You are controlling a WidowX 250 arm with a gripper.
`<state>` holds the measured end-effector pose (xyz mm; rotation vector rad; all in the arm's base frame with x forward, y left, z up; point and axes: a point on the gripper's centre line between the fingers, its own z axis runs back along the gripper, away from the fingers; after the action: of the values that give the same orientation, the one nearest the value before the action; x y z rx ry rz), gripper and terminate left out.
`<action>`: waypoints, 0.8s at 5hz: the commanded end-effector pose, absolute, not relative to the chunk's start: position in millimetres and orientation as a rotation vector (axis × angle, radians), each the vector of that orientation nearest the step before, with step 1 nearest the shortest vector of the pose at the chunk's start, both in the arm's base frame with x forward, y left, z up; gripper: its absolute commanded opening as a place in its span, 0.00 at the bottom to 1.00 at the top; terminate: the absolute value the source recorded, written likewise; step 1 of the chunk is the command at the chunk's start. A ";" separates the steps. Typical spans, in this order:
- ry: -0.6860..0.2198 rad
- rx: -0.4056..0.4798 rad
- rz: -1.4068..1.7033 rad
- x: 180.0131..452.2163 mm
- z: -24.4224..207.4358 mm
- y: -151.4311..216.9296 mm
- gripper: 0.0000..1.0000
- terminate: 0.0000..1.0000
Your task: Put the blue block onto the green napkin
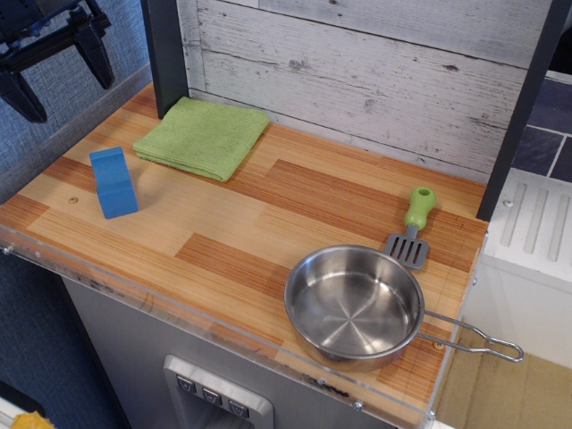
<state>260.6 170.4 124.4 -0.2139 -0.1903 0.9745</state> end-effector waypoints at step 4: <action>-0.229 -0.143 0.982 273.9 77.8 178.2 1.00 0.00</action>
<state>271.3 175.7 65.5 -0.1469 -0.1888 0.9866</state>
